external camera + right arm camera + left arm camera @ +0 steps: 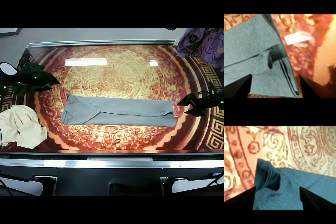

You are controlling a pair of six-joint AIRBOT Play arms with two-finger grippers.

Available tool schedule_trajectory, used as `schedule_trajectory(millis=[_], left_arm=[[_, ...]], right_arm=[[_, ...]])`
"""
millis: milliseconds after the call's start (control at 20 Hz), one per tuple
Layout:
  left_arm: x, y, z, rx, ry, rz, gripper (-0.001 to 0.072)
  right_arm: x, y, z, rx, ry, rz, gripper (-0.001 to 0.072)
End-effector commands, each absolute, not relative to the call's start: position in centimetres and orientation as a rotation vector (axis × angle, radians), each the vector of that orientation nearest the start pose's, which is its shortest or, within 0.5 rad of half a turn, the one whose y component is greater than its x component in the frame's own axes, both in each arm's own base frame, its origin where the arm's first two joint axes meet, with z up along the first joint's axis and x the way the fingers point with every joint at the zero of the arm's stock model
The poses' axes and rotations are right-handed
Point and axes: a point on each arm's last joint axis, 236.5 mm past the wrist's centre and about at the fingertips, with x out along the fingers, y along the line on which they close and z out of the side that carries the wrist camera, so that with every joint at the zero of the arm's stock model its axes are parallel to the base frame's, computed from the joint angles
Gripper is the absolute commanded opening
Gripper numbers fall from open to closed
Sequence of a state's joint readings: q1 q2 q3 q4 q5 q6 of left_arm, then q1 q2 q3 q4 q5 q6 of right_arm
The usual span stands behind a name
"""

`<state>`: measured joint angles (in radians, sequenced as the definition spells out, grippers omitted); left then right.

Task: Fold the clothes and pants, and hang the long-sleeved shirts on hangers.

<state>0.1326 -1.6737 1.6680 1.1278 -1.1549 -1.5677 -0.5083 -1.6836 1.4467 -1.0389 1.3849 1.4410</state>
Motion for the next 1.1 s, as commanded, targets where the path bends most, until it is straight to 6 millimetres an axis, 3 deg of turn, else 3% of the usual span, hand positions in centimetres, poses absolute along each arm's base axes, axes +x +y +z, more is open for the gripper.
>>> schedule_trajectory(millis=[0,400,550,600,650,750,800,850,900,950,1050], left_arm=[[51.2,-3.0,5.3,-0.396,1.114,-0.137,0.0591],[50.9,-5.2,5.0,-0.345,1.132,-0.165,0.0591],[50.9,-5.1,5.0,-0.345,1.132,-0.165,0.0591],[50.9,-5.2,5.0,-0.345,1.132,-0.165,0.0591],[50.9,-5.2,5.0,-0.345,1.132,-0.165,0.0591],[50.9,-5.4,5.0,-0.355,1.132,-0.172,0.0580],[50.9,-5.8,5.0,-0.363,1.134,-0.182,0.0545],[50.9,-6.6,4.8,-0.373,1.139,-0.199,0.0377],[50.8,-7.9,4.6,-0.395,1.149,-0.228,0.0130],[50.8,-9.7,4.4,-0.425,1.157,-0.270,0.0019],[50.9,-14.7,3.7,-0.494,1.173,-0.367,0.0017]], right_arm=[[41.6,-8.1,-5.3,0.834,1.399,0.173,0.0678],[41.9,-7.0,-9.7,0.916,1.436,0.213,0.0677],[41.4,-5.0,-10.6,0.914,1.462,0.251,0.0671],[41.2,-4.0,-10.8,0.904,1.479,0.267,0.0622],[41.0,-2.9,-10.9,0.882,1.497,0.290,0.0487],[41.3,-1.8,-10.4,0.855,1.495,0.312,0.0090],[41.7,-1.8,-9.8,0.839,1.474,0.309,0.0034],[42.2,-2.3,-8.7,0.833,1.444,0.283,0.0034],[42.4,-3.0,-7.4,0.810,1.425,0.247,0.0033],[42.6,-3.7,-6.0,0.783,1.416,0.210,0.0033],[42.7,-4.6,-2.1,0.739,1.382,0.163,0.0033]])
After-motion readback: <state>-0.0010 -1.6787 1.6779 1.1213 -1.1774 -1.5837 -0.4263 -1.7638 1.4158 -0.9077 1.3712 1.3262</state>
